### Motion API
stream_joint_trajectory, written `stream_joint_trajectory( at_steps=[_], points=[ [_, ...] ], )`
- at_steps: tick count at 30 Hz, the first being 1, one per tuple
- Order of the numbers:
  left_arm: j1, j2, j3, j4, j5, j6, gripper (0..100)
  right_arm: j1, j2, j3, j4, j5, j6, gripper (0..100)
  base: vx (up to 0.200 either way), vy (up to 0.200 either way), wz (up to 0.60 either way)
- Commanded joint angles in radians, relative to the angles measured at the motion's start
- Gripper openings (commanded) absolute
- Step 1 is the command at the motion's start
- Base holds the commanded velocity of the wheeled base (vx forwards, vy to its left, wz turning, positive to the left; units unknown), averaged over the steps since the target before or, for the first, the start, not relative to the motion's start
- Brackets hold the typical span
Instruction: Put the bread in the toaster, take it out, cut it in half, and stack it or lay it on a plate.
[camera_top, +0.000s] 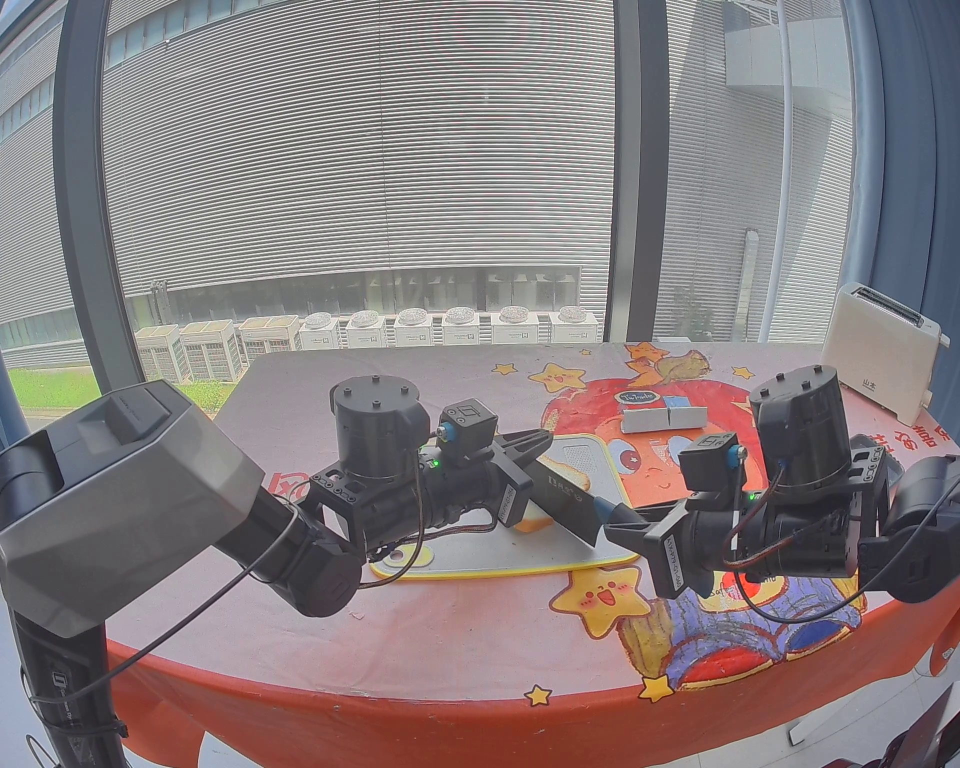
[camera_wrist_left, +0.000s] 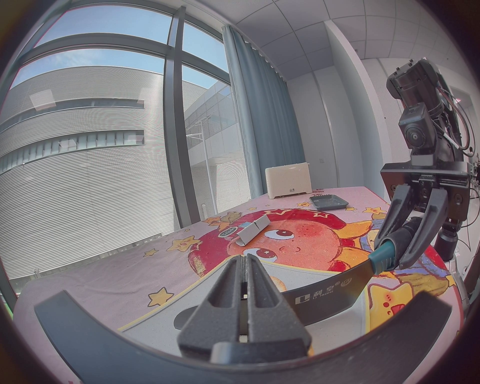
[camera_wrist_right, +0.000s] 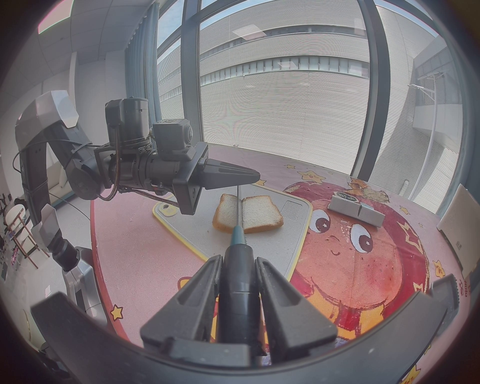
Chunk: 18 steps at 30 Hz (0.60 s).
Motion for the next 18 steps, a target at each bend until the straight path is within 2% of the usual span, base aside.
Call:
stream_joint_trajectory(
  at_steps=[1, 18],
  points=[
    [0.008, -0.001, -0.013, -0.004, 0.000, -0.001, 0, 0.001, 0.014, 0.002, 0.002, 0.001, 0.002, 0, 0.000, 0.000, 0.00],
    [-0.024, -0.047, 0.051, -0.007, 0.000, 0.002, 0, 0.002, -0.041, 0.008, 0.018, 0.000, 0.002, 0, 0.000, 0.000, 0.00]
  ],
)
